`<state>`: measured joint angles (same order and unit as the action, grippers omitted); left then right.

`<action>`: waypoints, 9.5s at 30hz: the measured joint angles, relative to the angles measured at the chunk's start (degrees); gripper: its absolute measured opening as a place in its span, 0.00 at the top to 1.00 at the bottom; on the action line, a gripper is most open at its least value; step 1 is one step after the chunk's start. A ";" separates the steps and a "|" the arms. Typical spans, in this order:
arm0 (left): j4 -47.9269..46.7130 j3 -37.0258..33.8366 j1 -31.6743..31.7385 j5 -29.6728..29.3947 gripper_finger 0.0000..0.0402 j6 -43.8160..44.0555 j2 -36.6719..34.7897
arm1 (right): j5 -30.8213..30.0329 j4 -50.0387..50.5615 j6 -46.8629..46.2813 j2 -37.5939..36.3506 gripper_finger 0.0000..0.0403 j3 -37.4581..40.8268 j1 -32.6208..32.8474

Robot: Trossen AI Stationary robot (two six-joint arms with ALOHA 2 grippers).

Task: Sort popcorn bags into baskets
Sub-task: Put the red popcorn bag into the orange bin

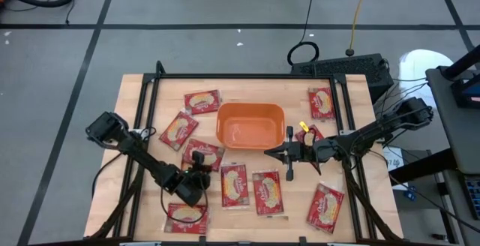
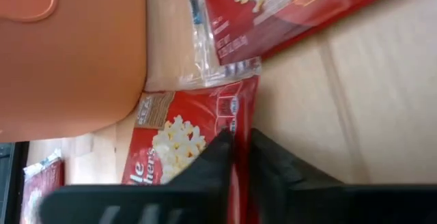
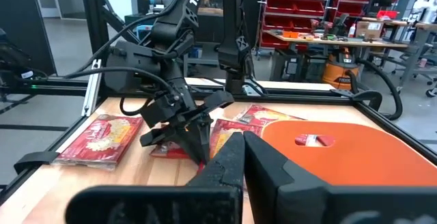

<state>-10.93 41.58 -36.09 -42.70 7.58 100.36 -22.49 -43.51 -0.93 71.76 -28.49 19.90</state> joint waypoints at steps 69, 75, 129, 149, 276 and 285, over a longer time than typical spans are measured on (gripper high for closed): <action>41.52 0.00 5.79 16.35 1.00 -38.35 -33.37 | 19.72 -28.35 12.37 29.01 0.63 -18.03 -8.31; 42.39 0.00 6.07 17.27 1.00 -38.37 -32.18 | 19.83 -30.99 13.75 28.99 0.77 -18.03 -8.31; 6.31 0.05 27.14 11.32 0.46 0.24 -35.93 | 4.67 21.80 54.03 -1.02 0.92 -18.05 -10.50; 9.79 0.05 31.29 18.89 0.46 0.08 -35.87 | 4.56 39.36 67.48 -0.93 0.92 -17.99 -10.89; 11.24 0.00 35.80 23.16 0.46 -5.13 -34.96 | 10.55 34.89 14.38 -4.42 0.81 -16.37 -25.62; 12.59 0.00 41.27 21.71 0.46 -4.20 -28.53 | 19.57 48.65 0.62 13.52 0.98 -36.79 -26.00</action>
<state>1.66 41.58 5.19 -20.99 3.38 71.83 -2.92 5.14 -0.31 85.28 -65.28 -6.10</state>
